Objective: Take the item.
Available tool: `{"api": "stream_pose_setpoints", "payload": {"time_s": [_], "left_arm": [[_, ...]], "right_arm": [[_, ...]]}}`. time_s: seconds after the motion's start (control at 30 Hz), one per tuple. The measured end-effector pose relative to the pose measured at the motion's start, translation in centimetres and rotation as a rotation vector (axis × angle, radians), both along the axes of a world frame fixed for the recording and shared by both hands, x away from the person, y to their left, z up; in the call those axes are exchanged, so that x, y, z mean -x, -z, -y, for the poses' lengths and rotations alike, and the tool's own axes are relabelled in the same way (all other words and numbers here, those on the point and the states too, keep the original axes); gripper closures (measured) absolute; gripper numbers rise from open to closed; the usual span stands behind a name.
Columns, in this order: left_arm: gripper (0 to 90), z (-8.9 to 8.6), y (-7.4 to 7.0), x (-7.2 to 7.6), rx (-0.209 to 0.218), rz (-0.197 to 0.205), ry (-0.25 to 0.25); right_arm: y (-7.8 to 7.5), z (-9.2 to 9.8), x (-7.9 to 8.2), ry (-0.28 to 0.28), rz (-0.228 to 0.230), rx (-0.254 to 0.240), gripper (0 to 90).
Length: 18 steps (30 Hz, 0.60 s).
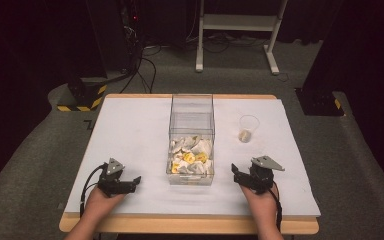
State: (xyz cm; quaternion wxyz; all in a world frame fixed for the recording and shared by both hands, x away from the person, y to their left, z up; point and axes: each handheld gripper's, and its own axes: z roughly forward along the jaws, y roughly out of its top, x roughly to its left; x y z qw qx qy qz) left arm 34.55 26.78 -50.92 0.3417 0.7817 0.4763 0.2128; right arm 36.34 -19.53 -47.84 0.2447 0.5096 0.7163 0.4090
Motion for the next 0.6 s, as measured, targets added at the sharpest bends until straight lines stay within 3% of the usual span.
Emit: {"api": "stream_pose_setpoints", "payload": {"time_s": [0.2, 0.3, 0.4, 0.47, 0.6], "left_arm": [[15.4, 0.0, 0.0, 0.0, 0.001, 0.000, 0.001], [15.4, 0.0, 0.0, 0.0, 0.002, 0.000, 0.003], [15.3, 0.0, 0.0, 0.0, -0.001, -0.005, 0.007], [15.3, 0.0, 0.0, 0.0, -0.001, -0.005, 0.007], [15.4, 0.0, 0.0, 0.0, -0.004, -0.003, 0.005]], "right_arm": [[1.7, 0.5, 1.0, 0.006, -0.066, 0.055, 17.3], [2.5, 0.6, 0.9, 0.013, -0.129, 0.078, 16.5], [2.6, 0.2, 0.7, 0.030, -0.158, 0.118, 15.5], [2.7, -0.1, 0.7, 0.026, -0.154, 0.148, 14.5], [2.7, -0.1, 0.7, 0.025, -0.153, 0.144, 14.4]]}}
